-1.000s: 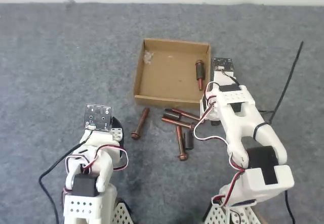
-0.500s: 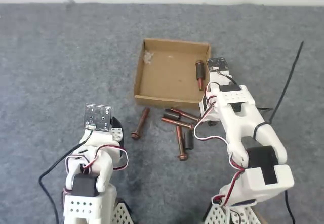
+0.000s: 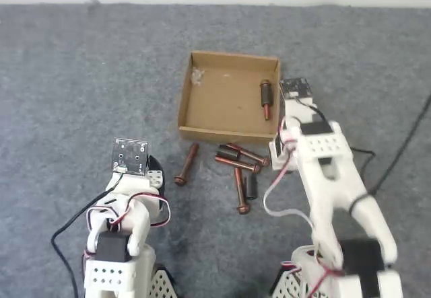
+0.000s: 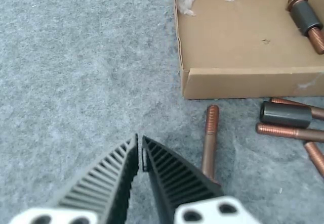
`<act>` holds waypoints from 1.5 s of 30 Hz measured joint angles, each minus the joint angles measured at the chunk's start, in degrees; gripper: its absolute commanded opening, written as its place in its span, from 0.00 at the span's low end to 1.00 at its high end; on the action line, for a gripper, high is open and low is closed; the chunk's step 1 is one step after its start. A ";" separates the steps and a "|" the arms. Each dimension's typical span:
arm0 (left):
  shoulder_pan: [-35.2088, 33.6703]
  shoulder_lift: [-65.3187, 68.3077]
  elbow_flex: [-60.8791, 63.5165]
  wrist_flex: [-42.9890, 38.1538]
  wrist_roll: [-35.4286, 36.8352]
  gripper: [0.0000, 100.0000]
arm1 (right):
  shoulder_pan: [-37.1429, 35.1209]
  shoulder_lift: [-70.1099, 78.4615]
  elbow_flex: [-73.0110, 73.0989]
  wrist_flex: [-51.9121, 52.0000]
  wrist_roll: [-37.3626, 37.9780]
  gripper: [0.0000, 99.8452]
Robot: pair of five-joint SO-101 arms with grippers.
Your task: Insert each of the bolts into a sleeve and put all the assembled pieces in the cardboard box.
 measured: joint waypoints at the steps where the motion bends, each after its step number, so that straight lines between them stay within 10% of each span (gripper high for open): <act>1: 0.00 0.00 0.00 0.00 0.00 0.01 | 0.09 -2.02 1.93 0.00 0.00 0.01; 36: 7.56 0.09 -5.63 -2.20 4.92 0.01 | 8.53 -15.82 21.10 -10.64 0.09 0.01; 45: 7.65 23.21 -20.57 -4.04 7.91 0.01 | 8.53 -15.82 21.10 -10.64 0.09 0.01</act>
